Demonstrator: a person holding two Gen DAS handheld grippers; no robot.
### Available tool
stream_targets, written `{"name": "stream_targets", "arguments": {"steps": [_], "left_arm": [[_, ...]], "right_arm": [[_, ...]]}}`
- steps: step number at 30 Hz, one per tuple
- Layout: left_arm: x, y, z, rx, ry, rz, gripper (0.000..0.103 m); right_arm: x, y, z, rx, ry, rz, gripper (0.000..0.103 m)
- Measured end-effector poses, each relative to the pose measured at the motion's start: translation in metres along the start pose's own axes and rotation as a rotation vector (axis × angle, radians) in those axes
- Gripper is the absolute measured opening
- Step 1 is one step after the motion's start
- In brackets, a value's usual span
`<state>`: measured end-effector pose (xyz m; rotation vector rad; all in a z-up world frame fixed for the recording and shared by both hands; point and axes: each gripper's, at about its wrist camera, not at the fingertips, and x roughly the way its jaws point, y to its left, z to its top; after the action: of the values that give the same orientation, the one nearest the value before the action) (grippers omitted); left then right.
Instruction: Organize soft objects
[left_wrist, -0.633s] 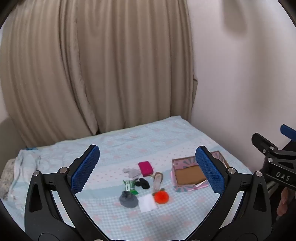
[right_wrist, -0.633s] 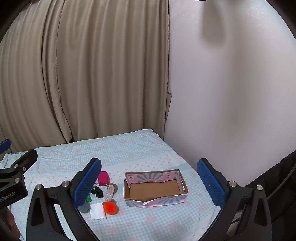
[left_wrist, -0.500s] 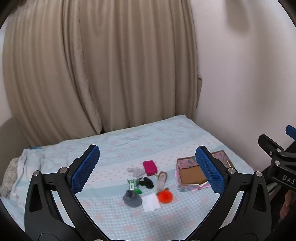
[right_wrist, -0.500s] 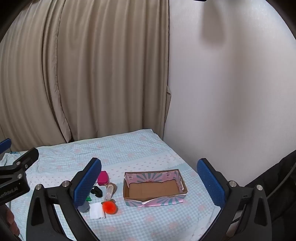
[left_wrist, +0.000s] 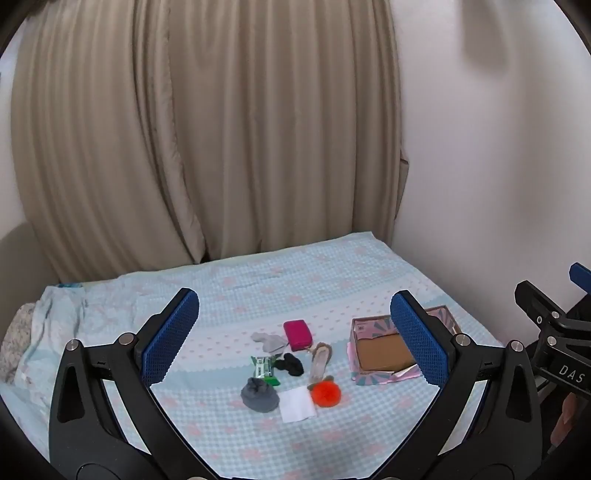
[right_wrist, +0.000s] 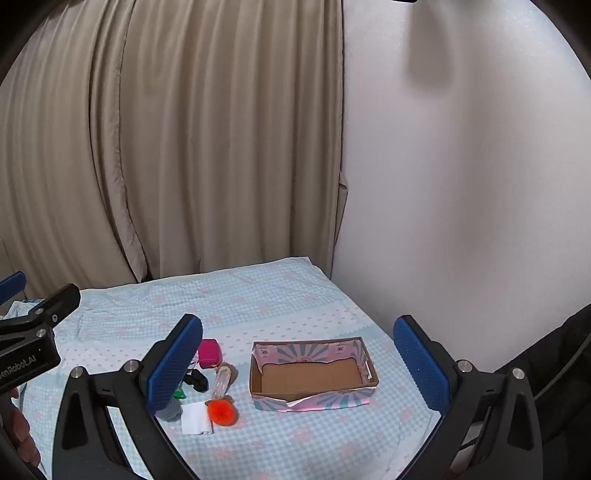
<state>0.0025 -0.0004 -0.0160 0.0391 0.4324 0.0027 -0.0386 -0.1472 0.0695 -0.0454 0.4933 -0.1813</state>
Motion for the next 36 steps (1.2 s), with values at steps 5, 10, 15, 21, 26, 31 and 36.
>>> {"name": "stream_targets", "arguments": {"steps": [5,10,15,21,26,31,36], "left_arm": [[0.002,0.000,0.002,0.003,0.003,0.001,0.103],[0.001,0.004,0.008,-0.003,0.009,-0.005,0.103],[0.002,0.004,0.011,-0.007,0.014,-0.007,0.103],[0.005,0.006,0.014,-0.002,0.017,-0.009,0.103],[0.006,0.005,0.016,-0.002,0.021,-0.017,0.103],[0.005,0.004,0.017,-0.009,0.024,-0.025,0.103],[0.007,0.001,0.017,-0.005,0.028,-0.027,0.103]], "right_arm": [[0.004,-0.003,0.000,0.001,-0.002,0.002,0.103],[0.007,-0.002,-0.001,0.010,-0.002,0.005,0.103],[0.008,-0.004,0.000,0.014,-0.003,0.003,0.103],[0.009,-0.004,-0.001,0.016,-0.001,-0.003,0.103],[0.008,-0.003,-0.002,0.010,-0.002,-0.004,0.103],[0.007,-0.003,-0.001,0.016,-0.004,-0.002,0.103],[0.008,-0.003,0.000,0.017,-0.001,-0.002,0.103]]}}
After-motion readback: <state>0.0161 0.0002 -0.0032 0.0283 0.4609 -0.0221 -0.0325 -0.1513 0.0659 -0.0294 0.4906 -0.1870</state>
